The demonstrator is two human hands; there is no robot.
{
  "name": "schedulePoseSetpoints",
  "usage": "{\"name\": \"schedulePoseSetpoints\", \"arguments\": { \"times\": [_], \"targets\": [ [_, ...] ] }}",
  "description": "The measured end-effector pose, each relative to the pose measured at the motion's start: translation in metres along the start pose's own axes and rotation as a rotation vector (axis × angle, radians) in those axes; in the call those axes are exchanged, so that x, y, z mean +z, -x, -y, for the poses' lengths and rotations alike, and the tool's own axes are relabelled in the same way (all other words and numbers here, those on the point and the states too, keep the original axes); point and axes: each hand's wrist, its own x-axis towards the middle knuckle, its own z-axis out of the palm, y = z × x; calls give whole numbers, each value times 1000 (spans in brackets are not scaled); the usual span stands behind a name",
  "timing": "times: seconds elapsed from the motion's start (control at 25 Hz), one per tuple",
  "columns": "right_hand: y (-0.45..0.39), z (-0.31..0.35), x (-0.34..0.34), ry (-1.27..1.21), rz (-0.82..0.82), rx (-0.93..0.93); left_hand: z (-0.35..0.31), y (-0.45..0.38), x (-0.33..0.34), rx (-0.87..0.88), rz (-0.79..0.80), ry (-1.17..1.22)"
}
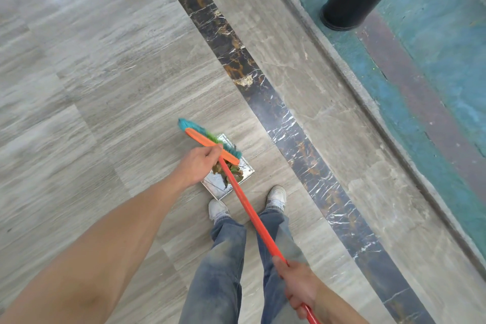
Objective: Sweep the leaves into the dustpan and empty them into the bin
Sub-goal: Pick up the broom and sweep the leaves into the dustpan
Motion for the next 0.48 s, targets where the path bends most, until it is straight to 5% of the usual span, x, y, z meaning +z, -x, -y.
{"name": "schedulePoseSetpoints", "arguments": {
  "times": [0.24,0.48],
  "targets": [
    [33,5,-39,-49,-44,-33,16,9,-14,-42,-15,-26],
    [-8,49,-85,-36,-268,-116,37,20,-57,-52,11,-53]
  ]
}}
